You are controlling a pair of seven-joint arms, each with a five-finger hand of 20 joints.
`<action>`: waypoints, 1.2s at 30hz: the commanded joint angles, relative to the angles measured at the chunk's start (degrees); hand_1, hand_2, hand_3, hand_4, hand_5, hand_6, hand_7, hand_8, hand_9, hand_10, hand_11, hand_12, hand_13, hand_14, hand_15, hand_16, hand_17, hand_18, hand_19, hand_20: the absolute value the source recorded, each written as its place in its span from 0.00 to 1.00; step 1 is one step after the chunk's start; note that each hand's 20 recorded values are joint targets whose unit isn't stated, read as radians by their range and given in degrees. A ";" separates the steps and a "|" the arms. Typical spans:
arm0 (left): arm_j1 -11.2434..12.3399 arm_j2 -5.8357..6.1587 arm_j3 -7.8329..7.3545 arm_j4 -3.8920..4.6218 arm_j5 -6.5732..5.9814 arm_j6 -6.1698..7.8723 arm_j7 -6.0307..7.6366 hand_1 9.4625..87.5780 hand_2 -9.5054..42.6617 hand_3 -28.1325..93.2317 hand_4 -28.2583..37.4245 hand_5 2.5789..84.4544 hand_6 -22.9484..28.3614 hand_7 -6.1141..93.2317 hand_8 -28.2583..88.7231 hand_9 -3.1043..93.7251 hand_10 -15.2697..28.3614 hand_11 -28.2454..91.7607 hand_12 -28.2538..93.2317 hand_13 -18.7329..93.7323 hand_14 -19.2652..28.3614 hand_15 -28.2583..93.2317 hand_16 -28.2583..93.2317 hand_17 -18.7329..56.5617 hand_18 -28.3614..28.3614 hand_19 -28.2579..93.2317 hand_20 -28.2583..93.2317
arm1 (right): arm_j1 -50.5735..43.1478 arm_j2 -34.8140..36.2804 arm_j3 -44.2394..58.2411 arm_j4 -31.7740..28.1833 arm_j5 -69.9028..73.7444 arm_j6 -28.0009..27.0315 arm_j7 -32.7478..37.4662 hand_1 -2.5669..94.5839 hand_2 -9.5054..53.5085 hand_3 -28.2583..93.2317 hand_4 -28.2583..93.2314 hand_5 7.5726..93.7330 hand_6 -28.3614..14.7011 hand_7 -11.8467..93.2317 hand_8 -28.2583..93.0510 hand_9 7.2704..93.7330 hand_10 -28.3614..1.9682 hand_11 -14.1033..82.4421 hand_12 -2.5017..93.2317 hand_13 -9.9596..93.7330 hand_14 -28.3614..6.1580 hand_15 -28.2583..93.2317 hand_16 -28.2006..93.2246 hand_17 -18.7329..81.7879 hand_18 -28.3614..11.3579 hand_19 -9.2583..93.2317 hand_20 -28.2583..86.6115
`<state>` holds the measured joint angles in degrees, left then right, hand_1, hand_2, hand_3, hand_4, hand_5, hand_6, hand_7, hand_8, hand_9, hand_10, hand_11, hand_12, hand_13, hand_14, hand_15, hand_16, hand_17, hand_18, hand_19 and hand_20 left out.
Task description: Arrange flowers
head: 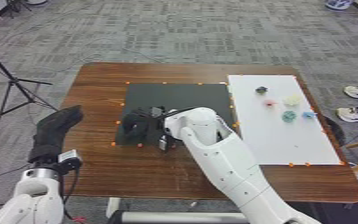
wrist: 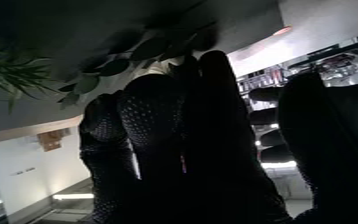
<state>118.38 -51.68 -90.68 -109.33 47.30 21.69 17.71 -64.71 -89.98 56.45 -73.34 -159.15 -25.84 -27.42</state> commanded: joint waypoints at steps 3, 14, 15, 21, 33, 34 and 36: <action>-0.72 -0.22 0.69 -0.26 0.12 -0.48 -0.71 0.20 0.25 0.85 0.07 0.59 0.49 0.27 0.17 0.54 0.64 0.41 0.35 0.52 0.73 0.37 0.23 0.30 0.69 0.27 0.35 | 1.14 2.26 -2.74 -1.63 6.40 0.83 2.45 0.28 0.28 0.83 0.09 0.50 0.61 0.37 0.12 0.57 0.55 0.25 0.12 0.77 0.44 0.84 0.50 0.48 0.05 0.87 0.78; 0.51 -0.33 0.12 -0.69 0.03 -0.53 -0.96 0.19 0.24 0.84 0.07 0.59 0.49 0.27 0.17 0.54 0.64 0.41 0.35 0.52 0.73 0.37 0.23 0.30 0.69 0.27 0.35 | 3.46 5.05 -5.31 -5.33 12.65 0.46 4.43 0.26 0.24 0.83 0.09 0.50 0.61 0.37 0.13 0.59 0.53 0.25 0.13 0.77 0.43 0.84 0.50 0.48 0.04 0.87 0.78; 0.49 -0.33 0.18 -0.69 0.09 -0.56 -1.01 0.19 0.24 0.84 0.07 0.59 0.49 0.27 0.17 0.54 0.64 0.41 0.35 0.52 0.73 0.37 0.23 0.30 0.69 0.27 0.35 | 3.71 5.53 -5.49 -5.80 13.13 0.70 4.53 0.26 0.23 0.83 0.09 0.50 0.61 0.37 0.13 0.59 0.53 0.25 0.13 0.77 0.43 0.84 0.50 0.48 0.04 0.87 0.78; 1.88 -0.42 -0.60 -1.28 0.04 -0.40 -0.95 0.19 0.24 0.84 0.07 0.59 0.49 0.27 0.17 0.54 0.64 0.41 0.35 0.52 0.73 0.37 0.23 0.30 0.69 0.27 0.35 | 6.21 13.31 -6.76 -13.57 19.50 2.51 7.09 0.26 0.23 0.83 0.09 0.51 0.62 0.36 0.13 0.58 0.54 0.25 0.13 0.75 0.42 0.83 0.49 0.47 0.04 0.86 0.78; 3.08 -1.09 -1.67 -2.21 0.26 0.61 -0.43 0.19 0.22 0.84 0.08 0.59 0.49 0.27 0.17 0.54 0.64 0.41 0.35 0.52 0.74 0.38 0.23 0.32 0.70 0.29 0.37 | -1.19 36.13 6.71 -32.57 30.59 22.75 13.27 0.29 0.12 0.83 0.09 0.55 0.67 0.39 0.12 0.65 0.52 0.28 0.17 0.69 0.43 0.68 0.46 0.42 0.12 0.72 0.70; 3.20 -1.28 -1.78 -2.36 0.40 0.73 -0.53 0.20 0.22 0.84 0.08 0.59 0.49 0.27 0.17 0.54 0.64 0.41 0.35 0.52 0.74 0.38 0.23 0.33 0.70 0.30 0.37 | -2.85 37.61 8.60 -32.98 30.24 24.84 13.36 0.29 0.12 0.83 0.09 0.55 0.68 0.39 0.12 0.65 0.53 0.28 0.17 0.69 0.43 0.67 0.46 0.42 0.12 0.71 0.70; 3.84 -1.56 -1.91 -2.64 0.24 0.82 -0.15 0.20 0.21 0.84 0.08 0.59 0.49 0.27 0.17 0.54 0.64 0.41 0.35 0.53 0.74 0.38 0.23 0.34 0.71 0.31 0.38 | -7.98 40.67 14.00 -34.11 29.11 27.97 13.78 0.29 0.10 0.83 0.09 0.55 0.68 0.39 0.12 0.66 0.54 0.28 0.17 0.69 0.44 0.66 0.46 0.42 0.13 0.71 0.69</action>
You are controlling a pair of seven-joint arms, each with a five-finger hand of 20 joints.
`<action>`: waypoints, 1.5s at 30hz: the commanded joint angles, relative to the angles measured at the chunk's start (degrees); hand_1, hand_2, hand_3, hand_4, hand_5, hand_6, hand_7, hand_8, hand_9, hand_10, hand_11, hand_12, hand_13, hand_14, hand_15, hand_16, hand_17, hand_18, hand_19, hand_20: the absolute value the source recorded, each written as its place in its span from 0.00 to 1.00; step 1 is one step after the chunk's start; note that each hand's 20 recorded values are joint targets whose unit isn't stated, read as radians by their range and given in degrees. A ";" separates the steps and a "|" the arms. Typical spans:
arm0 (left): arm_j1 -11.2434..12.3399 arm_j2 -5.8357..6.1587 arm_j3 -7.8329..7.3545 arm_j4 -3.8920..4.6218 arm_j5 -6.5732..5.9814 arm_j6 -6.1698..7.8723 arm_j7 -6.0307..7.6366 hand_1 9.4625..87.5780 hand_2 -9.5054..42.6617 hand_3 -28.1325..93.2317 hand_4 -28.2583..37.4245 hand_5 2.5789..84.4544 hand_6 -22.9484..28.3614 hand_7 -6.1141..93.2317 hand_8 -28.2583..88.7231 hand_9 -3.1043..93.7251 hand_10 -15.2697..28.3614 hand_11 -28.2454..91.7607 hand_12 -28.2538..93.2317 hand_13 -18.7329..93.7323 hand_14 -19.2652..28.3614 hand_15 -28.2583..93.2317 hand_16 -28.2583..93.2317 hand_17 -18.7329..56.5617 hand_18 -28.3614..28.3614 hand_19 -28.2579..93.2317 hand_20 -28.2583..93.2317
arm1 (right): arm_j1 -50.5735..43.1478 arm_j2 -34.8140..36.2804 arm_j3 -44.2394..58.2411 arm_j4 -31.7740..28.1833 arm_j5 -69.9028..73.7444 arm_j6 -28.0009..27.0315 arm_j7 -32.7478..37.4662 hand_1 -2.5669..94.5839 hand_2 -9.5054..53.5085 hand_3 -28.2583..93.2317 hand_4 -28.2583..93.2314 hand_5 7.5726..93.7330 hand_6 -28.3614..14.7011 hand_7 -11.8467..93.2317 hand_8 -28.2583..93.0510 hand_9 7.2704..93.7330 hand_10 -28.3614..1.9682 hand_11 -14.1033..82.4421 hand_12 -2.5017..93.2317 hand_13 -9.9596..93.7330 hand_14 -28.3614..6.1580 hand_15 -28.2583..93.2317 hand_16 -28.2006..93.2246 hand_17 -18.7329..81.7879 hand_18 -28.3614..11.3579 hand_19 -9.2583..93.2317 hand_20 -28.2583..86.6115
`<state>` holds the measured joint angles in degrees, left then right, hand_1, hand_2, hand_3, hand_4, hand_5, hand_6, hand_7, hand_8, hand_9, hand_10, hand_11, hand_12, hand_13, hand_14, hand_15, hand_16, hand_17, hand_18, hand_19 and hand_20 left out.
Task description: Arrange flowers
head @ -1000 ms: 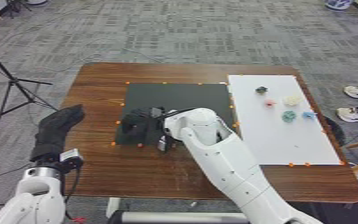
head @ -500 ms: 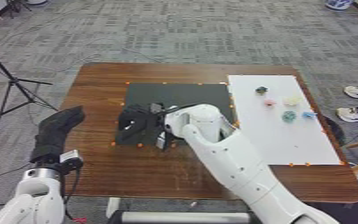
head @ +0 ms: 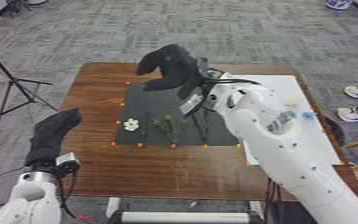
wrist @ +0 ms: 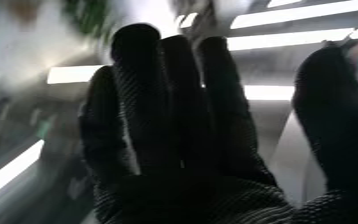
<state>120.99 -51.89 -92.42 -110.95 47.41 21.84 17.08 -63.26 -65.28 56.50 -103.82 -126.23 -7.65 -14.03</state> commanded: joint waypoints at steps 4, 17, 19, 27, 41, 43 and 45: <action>1.76 -1.65 -0.20 -1.27 0.08 0.98 0.84 0.20 0.21 0.84 0.09 0.59 0.49 0.27 0.17 0.55 0.64 0.41 0.35 0.53 0.74 0.38 0.23 0.34 0.71 0.31 0.38 | -18.41 19.24 22.83 -2.63 -2.66 11.73 1.16 0.29 0.06 0.83 0.09 0.53 0.68 0.39 0.12 0.67 0.54 0.30 0.18 0.70 0.44 0.66 0.46 0.43 0.13 0.75 0.71; 2.31 -2.95 0.54 -1.82 1.44 0.77 1.43 0.21 0.21 0.83 0.10 0.59 0.49 0.27 0.17 0.55 0.64 0.41 0.35 0.53 0.75 0.39 0.23 0.35 0.70 0.32 0.39 | -27.35 20.91 30.57 3.63 -5.39 -2.92 6.85 0.30 0.01 0.80 0.09 0.64 0.71 0.41 0.12 0.84 0.54 0.48 0.27 0.78 0.44 0.76 0.51 0.51 0.08 0.89 0.78; 2.07 -2.96 0.51 -2.03 2.64 0.92 0.92 0.21 0.21 0.83 0.10 0.59 0.49 0.27 0.17 0.55 0.64 0.41 0.35 0.53 0.75 0.39 0.23 0.36 0.70 0.32 0.39 | -27.83 20.24 30.94 4.42 -4.30 -4.86 9.41 0.29 0.04 0.80 0.09 0.67 0.69 0.40 0.12 0.86 0.53 0.48 0.28 0.79 0.45 0.77 0.52 0.52 0.07 0.91 0.78; 2.40 -3.11 0.09 -2.70 3.17 0.97 1.23 0.21 0.22 0.83 0.09 0.60 0.50 0.27 0.17 0.56 0.65 0.42 0.35 0.53 0.75 0.40 0.23 0.36 0.70 0.32 0.39 | -29.20 19.55 30.92 8.54 -10.46 -2.73 8.85 0.27 0.05 0.80 0.10 0.67 0.68 0.38 0.13 0.86 0.51 0.47 0.28 0.80 0.45 0.77 0.52 0.53 0.06 0.92 0.77; 3.05 -3.58 0.02 -3.10 2.99 0.74 1.48 0.21 0.22 0.83 0.10 0.60 0.50 0.27 0.17 0.56 0.65 0.42 0.35 0.53 0.75 0.40 0.23 0.35 0.70 0.32 0.39 | -29.67 18.73 30.42 12.33 -14.01 2.69 9.30 0.28 0.01 0.82 0.09 0.65 0.68 0.39 0.13 0.85 0.52 0.47 0.28 0.81 0.47 0.78 0.53 0.53 0.07 0.93 0.77; 2.94 -3.59 0.13 -3.09 3.02 0.68 1.41 0.21 0.22 0.83 0.10 0.60 0.50 0.27 0.17 0.56 0.65 0.42 0.35 0.53 0.75 0.40 0.23 0.35 0.70 0.32 0.39 | -29.08 18.44 29.96 13.22 -14.46 3.00 9.43 0.29 0.01 0.82 0.09 0.65 0.68 0.39 0.13 0.85 0.53 0.47 0.28 0.81 0.47 0.78 0.53 0.54 0.07 0.93 0.77; 2.71 -3.48 0.21 -3.06 3.10 0.40 1.23 0.21 0.22 0.83 0.10 0.60 0.50 0.27 0.17 0.56 0.65 0.42 0.35 0.53 0.75 0.40 0.23 0.35 0.70 0.32 0.39 | -28.84 18.34 29.98 13.49 -14.81 3.54 9.64 0.29 0.01 0.82 0.09 0.65 0.69 0.39 0.13 0.85 0.53 0.47 0.28 0.81 0.47 0.78 0.53 0.54 0.07 0.93 0.77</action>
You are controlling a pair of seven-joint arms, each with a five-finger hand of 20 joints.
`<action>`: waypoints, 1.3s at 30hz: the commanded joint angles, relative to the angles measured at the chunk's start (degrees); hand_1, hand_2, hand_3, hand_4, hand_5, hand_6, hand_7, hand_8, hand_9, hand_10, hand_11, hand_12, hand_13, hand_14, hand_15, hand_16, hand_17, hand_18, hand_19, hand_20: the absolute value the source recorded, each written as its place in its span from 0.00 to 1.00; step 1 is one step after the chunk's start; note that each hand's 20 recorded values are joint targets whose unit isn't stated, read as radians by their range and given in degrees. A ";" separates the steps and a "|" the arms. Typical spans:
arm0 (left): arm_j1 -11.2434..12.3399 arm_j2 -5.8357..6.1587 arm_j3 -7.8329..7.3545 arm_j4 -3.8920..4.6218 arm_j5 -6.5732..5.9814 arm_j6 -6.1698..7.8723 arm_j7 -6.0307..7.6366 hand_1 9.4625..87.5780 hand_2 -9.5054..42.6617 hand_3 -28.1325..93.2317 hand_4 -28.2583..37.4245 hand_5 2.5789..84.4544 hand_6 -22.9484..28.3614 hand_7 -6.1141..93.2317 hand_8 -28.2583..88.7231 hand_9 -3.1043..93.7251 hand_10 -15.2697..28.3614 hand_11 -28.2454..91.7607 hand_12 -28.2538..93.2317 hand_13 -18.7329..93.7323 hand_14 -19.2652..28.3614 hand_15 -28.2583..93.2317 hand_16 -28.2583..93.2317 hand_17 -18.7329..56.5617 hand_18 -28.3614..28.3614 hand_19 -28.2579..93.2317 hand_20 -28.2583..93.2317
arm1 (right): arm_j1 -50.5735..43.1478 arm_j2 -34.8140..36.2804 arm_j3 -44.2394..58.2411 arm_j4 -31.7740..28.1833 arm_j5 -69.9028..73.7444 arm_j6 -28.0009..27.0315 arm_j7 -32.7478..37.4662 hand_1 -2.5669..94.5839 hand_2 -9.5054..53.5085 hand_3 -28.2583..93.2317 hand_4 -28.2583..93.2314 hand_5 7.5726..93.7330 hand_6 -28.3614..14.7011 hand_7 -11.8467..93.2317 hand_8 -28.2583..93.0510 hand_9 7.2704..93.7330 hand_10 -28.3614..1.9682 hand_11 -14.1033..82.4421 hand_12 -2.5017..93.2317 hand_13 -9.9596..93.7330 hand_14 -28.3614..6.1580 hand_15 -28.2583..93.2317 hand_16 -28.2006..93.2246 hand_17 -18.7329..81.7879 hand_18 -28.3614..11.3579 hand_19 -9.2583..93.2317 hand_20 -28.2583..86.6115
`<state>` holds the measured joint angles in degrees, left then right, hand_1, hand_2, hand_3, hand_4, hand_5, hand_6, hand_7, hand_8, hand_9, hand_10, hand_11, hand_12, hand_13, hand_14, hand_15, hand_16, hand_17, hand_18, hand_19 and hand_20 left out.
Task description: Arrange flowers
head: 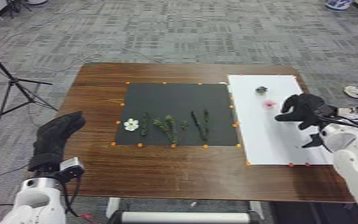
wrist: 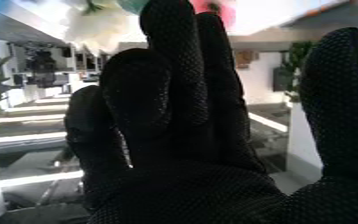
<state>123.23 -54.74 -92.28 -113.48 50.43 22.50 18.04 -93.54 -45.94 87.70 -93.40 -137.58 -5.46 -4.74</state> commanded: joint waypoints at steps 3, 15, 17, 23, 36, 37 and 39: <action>0.64 -0.66 -0.06 -0.57 -0.02 -0.37 0.40 0.21 0.21 0.83 0.10 0.60 0.50 0.27 0.17 0.56 0.65 0.42 0.35 0.53 0.75 0.40 0.23 0.35 0.70 0.32 0.39 | 1.80 -0.93 -1.03 3.32 -3.08 2.78 0.60 0.29 0.01 0.82 0.09 0.65 0.69 0.39 0.13 0.85 0.53 0.47 0.28 0.81 0.47 0.78 0.53 0.54 0.07 0.93 0.77; 0.61 -0.70 0.09 -0.58 -0.10 -0.35 0.38 0.21 0.21 0.83 0.10 0.60 0.50 0.27 0.17 0.56 0.65 0.42 0.35 0.54 0.75 0.39 0.23 0.35 0.70 0.31 0.39 | 2.21 0.13 -0.61 1.35 -1.23 2.19 1.27 0.29 0.01 0.82 0.09 0.64 0.68 0.39 0.13 0.85 0.53 0.46 0.28 0.81 0.47 0.78 0.53 0.54 0.07 0.93 0.77; 0.68 -0.76 0.12 -0.58 -0.26 -0.34 0.53 0.21 0.21 0.83 0.10 0.60 0.50 0.27 0.17 0.56 0.65 0.42 0.35 0.54 0.75 0.39 0.23 0.35 0.70 0.31 0.39 | 2.73 0.38 -1.11 1.65 -1.88 3.45 1.41 0.28 0.01 0.82 0.09 0.64 0.68 0.39 0.13 0.85 0.52 0.46 0.28 0.81 0.47 0.78 0.53 0.54 0.07 0.93 0.77; 0.19 -0.84 0.51 -0.47 -0.16 -0.54 0.40 0.21 0.21 0.83 0.10 0.60 0.50 0.27 0.17 0.56 0.65 0.42 0.35 0.54 0.75 0.39 0.23 0.35 0.70 0.31 0.39 | 3.28 -0.01 -0.38 3.00 -3.88 2.00 2.41 0.28 0.01 0.82 0.10 0.64 0.68 0.39 0.13 0.84 0.51 0.46 0.28 0.81 0.47 0.78 0.53 0.54 0.07 0.93 0.77; 0.52 -0.87 0.04 -0.77 -0.39 -0.70 0.50 0.21 0.20 0.83 0.11 0.60 0.49 0.27 0.17 0.56 0.65 0.42 0.35 0.54 0.75 0.39 0.23 0.35 0.70 0.31 0.39 | 3.09 -2.84 -0.60 6.82 -6.74 -0.65 1.66 0.28 0.01 0.82 0.10 0.62 0.67 0.39 0.13 0.81 0.50 0.45 0.28 0.80 0.47 0.78 0.53 0.53 0.07 0.93 0.77; 0.46 -0.87 0.09 -0.77 -0.50 -0.71 0.54 0.21 0.20 0.83 0.11 0.60 0.49 0.27 0.17 0.56 0.65 0.42 0.35 0.54 0.75 0.39 0.23 0.35 0.70 0.31 0.39 | 3.31 -3.13 -0.86 7.12 -6.92 -0.93 1.50 0.28 0.01 0.82 0.10 0.62 0.67 0.39 0.13 0.81 0.50 0.45 0.28 0.80 0.47 0.78 0.53 0.53 0.07 0.93 0.77; 0.38 -0.97 0.09 -0.77 -0.42 -0.92 0.55 0.21 0.20 0.83 0.11 0.60 0.49 0.27 0.17 0.56 0.65 0.42 0.35 0.54 0.75 0.39 0.23 0.35 0.70 0.31 0.39 | 3.54 -3.52 -1.49 7.57 -7.33 -1.07 1.29 0.28 0.00 0.82 0.10 0.62 0.67 0.39 0.13 0.81 0.50 0.45 0.28 0.80 0.47 0.78 0.53 0.53 0.07 0.93 0.77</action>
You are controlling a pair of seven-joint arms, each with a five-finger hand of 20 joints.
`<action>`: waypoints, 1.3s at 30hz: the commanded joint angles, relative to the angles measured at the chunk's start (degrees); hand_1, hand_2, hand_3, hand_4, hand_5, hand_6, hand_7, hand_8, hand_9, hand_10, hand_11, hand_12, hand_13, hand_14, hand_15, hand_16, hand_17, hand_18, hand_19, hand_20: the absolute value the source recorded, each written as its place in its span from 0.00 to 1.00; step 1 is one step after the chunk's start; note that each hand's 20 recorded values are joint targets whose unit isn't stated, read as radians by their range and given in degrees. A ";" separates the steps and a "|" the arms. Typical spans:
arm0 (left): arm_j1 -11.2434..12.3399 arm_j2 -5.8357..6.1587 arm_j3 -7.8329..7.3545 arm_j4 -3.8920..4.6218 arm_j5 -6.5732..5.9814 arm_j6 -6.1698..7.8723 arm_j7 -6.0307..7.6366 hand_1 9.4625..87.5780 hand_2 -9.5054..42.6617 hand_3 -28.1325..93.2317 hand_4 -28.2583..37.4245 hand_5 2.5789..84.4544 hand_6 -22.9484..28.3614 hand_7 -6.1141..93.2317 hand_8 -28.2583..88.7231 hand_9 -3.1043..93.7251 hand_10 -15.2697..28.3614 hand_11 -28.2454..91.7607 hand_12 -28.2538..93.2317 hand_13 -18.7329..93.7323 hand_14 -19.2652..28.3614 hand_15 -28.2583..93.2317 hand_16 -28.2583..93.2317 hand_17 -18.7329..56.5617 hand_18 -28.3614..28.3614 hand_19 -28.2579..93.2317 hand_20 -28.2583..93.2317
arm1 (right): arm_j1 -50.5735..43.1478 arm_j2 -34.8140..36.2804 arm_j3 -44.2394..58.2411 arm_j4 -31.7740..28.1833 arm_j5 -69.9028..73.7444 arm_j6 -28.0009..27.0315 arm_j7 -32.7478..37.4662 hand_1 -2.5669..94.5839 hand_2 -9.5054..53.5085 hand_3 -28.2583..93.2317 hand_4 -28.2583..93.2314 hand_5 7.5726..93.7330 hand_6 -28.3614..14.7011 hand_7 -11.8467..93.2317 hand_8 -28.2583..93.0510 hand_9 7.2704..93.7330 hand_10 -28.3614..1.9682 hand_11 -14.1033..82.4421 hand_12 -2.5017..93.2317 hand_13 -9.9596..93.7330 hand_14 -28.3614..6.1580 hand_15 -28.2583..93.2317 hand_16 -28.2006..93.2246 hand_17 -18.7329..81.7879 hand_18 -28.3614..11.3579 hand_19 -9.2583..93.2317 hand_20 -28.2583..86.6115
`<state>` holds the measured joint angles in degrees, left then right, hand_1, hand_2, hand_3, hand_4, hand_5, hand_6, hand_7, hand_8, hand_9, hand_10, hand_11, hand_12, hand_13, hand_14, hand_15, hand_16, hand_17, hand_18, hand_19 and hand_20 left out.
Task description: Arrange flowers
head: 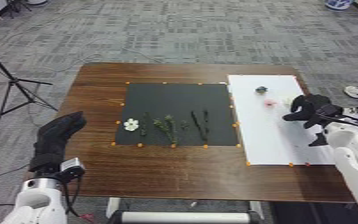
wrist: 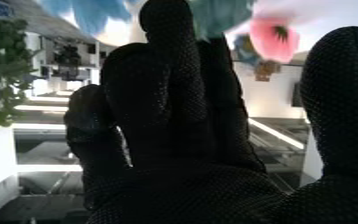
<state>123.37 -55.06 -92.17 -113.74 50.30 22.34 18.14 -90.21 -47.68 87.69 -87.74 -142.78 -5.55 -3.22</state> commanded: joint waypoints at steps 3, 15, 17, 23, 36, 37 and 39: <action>0.11 -0.72 0.06 -0.50 -0.29 -0.94 0.39 0.21 0.20 0.83 0.11 0.60 0.50 0.27 0.17 0.56 0.65 0.42 0.35 0.54 0.75 0.39 0.23 0.35 0.70 0.31 0.39 | 0.23 -2.38 -1.89 2.12 -2.25 -1.77 -0.56 0.29 0.00 0.82 0.10 0.62 0.67 0.39 0.13 0.81 0.50 0.45 0.28 0.80 0.47 0.78 0.52 0.53 0.07 0.93 0.77; 0.56 -0.71 -0.54 -0.74 -0.76 -1.05 0.39 0.21 0.20 0.83 0.11 0.60 0.49 0.27 0.17 0.56 0.65 0.42 0.35 0.54 0.75 0.39 0.23 0.35 0.70 0.31 0.39 | -0.10 -1.22 -3.35 -0.18 5.00 -1.67 3.69 0.55 0.02 0.77 0.06 0.73 0.66 0.44 0.27 0.91 0.62 0.45 0.30 0.89 0.61 0.76 0.53 0.61 0.12 0.97 0.74; 0.68 -0.71 -0.60 -0.86 -0.93 -0.85 0.42 0.21 0.20 0.83 0.11 0.60 0.49 0.27 0.17 0.56 0.65 0.42 0.35 0.54 0.75 0.39 0.23 0.35 0.70 0.31 0.39 | -0.03 -0.65 -3.61 -1.11 6.12 -1.30 3.74 0.59 0.03 0.76 0.05 0.76 0.66 0.44 0.28 0.94 0.62 0.45 0.30 0.92 0.64 0.75 0.53 0.63 0.13 0.98 0.73; 1.02 -0.65 -0.70 -1.09 -0.95 -0.73 0.32 0.21 0.20 0.83 0.11 0.60 0.49 0.27 0.17 0.56 0.65 0.42 0.35 0.54 0.75 0.39 0.23 0.35 0.70 0.31 0.39 | 0.28 1.77 -4.30 -5.81 10.40 1.01 3.89 0.61 0.02 0.77 0.05 0.79 0.65 0.43 0.29 0.96 0.66 0.44 0.30 0.94 0.67 0.73 0.53 0.66 0.12 0.98 0.73; 0.73 0.21 -1.13 -0.81 -0.85 -1.04 -0.50 0.21 0.20 0.83 0.11 0.60 0.50 0.26 0.17 0.56 0.65 0.42 0.35 0.54 0.75 0.39 0.23 0.35 0.70 0.31 0.39 | 4.83 4.49 -8.56 -17.22 17.22 6.04 4.11 0.61 0.01 0.77 0.05 0.80 0.65 0.41 0.30 0.97 0.67 0.43 0.31 0.96 0.70 0.72 0.55 0.67 0.14 0.99 0.72; 0.49 0.32 -1.06 -0.65 -0.81 -1.10 -0.52 0.21 0.20 0.83 0.11 0.60 0.50 0.26 0.17 0.56 0.65 0.42 0.35 0.54 0.75 0.39 0.23 0.35 0.70 0.31 0.39 | 5.68 4.43 -9.85 -17.76 17.33 5.95 3.37 0.61 0.01 0.77 0.05 0.80 0.65 0.41 0.30 0.97 0.67 0.43 0.31 0.96 0.71 0.72 0.55 0.67 0.14 0.99 0.72; 0.66 0.66 -1.37 -0.57 -0.68 -1.09 -0.61 0.21 0.20 0.83 0.11 0.60 0.50 0.26 0.17 0.56 0.65 0.42 0.35 0.54 0.75 0.39 0.23 0.35 0.70 0.31 0.39 | 7.58 4.03 -13.44 -18.44 18.19 7.36 1.60 0.60 0.01 0.77 0.05 0.80 0.65 0.41 0.30 0.97 0.67 0.43 0.31 0.96 0.71 0.72 0.55 0.67 0.14 1.00 0.72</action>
<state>123.88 -55.12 -93.04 -114.29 49.66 21.75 18.01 -88.53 -43.34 81.39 -102.93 -125.21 -1.18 1.75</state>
